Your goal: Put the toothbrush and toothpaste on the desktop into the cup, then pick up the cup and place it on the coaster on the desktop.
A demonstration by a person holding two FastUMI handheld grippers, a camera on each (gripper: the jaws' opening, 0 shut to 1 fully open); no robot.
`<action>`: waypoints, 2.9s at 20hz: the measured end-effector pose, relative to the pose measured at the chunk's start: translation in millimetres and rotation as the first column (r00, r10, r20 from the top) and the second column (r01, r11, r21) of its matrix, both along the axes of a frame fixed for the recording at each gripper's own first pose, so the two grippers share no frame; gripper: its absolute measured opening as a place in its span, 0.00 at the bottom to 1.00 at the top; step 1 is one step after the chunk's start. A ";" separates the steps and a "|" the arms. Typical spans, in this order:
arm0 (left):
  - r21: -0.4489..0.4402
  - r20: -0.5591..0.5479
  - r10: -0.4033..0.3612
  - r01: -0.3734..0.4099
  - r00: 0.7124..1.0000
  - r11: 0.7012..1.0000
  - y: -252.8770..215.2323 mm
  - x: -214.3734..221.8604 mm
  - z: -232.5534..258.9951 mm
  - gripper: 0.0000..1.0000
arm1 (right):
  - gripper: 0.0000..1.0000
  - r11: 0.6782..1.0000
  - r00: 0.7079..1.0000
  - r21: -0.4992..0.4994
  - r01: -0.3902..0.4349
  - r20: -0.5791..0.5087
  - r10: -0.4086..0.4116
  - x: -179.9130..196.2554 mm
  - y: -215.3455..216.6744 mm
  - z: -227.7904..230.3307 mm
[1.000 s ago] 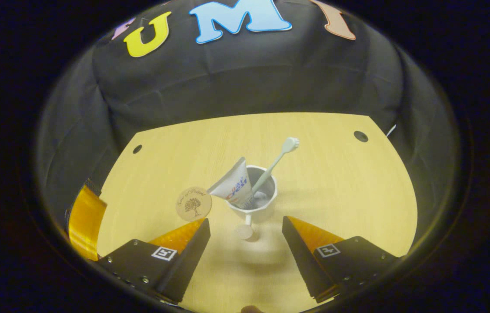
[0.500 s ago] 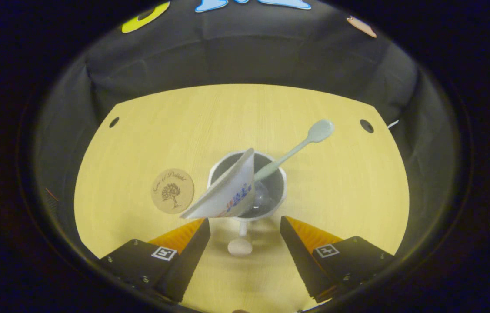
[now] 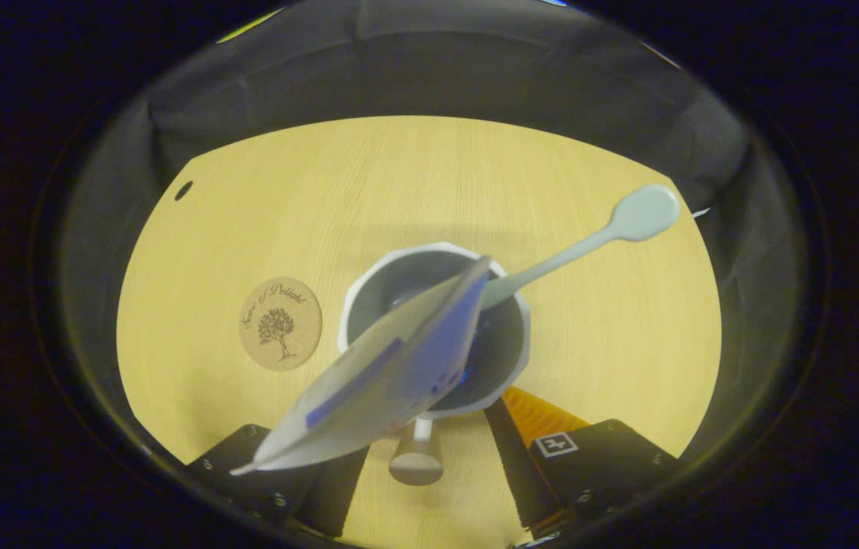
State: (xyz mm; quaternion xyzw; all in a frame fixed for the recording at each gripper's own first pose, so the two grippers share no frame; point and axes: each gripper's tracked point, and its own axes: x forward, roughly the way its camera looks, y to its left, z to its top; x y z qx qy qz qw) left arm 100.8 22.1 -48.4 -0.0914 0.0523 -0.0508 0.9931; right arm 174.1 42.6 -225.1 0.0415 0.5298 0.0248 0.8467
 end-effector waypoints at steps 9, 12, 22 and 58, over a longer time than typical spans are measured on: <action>-0.003 -0.022 0.018 -0.018 1.000 1.000 8.8 0.9 -6.0 0.96 | 0.34 1.000 0.999 0.013 0.008 -0.037 -0.008 -2.2 -0.8 -8.7; -0.001 -0.023 0.023 -0.023 0.999 1.000 9.5 1.3 -6.9 0.96 | 0.31 1.000 1.000 0.006 -0.003 -0.019 0.004 -0.4 -1.6 -7.2; -0.004 -0.031 0.058 -0.058 0.998 0.998 26.2 -9.9 -7.4 0.96 | 0.31 0.997 0.996 -0.010 -0.082 0.032 0.082 -2.0 26.8 14.9; 0.004 -0.028 0.149 -0.149 0.988 0.989 69.6 -39.2 -0.5 0.96 | 0.60 0.962 0.957 0.035 -0.269 0.122 0.263 4.5 119.7 65.9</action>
